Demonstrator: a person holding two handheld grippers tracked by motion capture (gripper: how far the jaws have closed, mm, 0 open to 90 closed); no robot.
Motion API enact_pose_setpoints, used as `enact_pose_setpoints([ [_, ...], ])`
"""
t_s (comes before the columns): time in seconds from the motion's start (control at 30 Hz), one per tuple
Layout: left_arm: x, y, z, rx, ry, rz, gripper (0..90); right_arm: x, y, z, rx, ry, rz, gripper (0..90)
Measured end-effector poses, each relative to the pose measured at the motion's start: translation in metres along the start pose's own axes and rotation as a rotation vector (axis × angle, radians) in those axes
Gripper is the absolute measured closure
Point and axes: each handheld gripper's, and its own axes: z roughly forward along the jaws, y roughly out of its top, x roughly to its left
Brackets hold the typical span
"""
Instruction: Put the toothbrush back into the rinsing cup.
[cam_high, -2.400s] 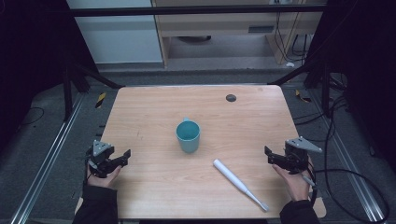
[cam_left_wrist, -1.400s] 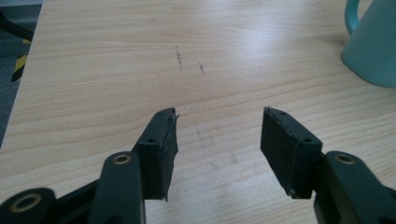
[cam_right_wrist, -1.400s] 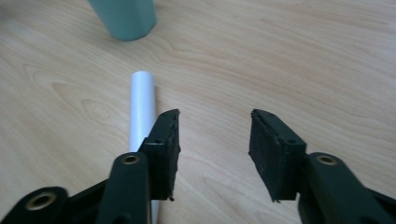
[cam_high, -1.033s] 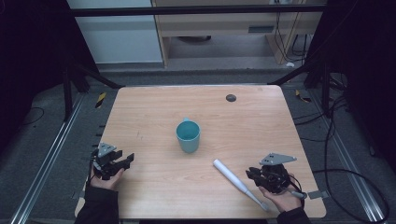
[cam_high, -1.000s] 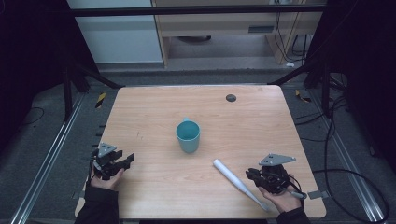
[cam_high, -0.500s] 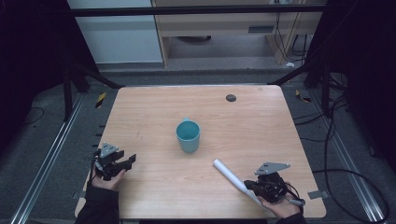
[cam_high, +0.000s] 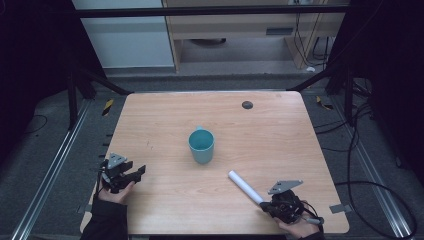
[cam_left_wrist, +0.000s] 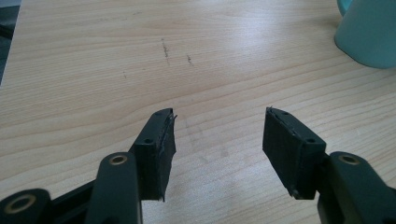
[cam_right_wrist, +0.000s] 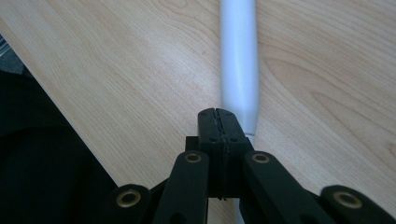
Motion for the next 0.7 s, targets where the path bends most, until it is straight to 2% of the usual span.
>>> enact_pose_setpoints([
  [0.4, 0.0, 0.0, 0.0, 0.001, 0.003, 0.002, 42.8, -0.0037, -0.0022, 0.0038, 0.033, -0.024, 0.019, 90.0],
  [0.7, 0.0003, 0.0, 0.0001, 0.004, 0.003, 0.005, 42.7, -0.0077, -0.0034, 0.0041, 0.033, -0.049, 0.032, 90.0],
])
